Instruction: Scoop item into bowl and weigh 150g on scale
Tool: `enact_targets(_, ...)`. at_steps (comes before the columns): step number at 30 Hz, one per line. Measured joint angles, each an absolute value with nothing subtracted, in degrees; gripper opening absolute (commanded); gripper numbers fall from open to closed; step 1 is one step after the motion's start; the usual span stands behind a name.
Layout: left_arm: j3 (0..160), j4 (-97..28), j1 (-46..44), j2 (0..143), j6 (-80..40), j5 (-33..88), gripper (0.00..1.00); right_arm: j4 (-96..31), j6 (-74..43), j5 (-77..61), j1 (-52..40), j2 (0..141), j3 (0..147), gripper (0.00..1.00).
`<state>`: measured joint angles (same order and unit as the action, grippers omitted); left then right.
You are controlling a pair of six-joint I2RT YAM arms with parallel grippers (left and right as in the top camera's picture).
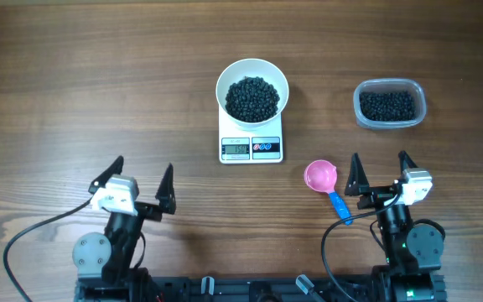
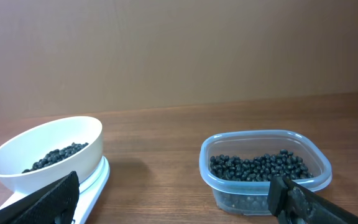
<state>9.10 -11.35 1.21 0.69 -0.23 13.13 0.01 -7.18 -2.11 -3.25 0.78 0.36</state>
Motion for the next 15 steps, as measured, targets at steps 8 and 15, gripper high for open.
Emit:
enact_targets(8, 0.6, -2.1, 0.9, 0.7, -1.7, 11.7, 1.00, 0.0, -7.2, -2.1, -3.2, 0.8, 0.4, 1.00)
enact_targets(15, 0.6, -3.4, -0.4, 0.7, -7.7, 8.7, 1.00, 0.0, -7.2, -2.1, -3.2, 0.8, 0.3, 1.00)
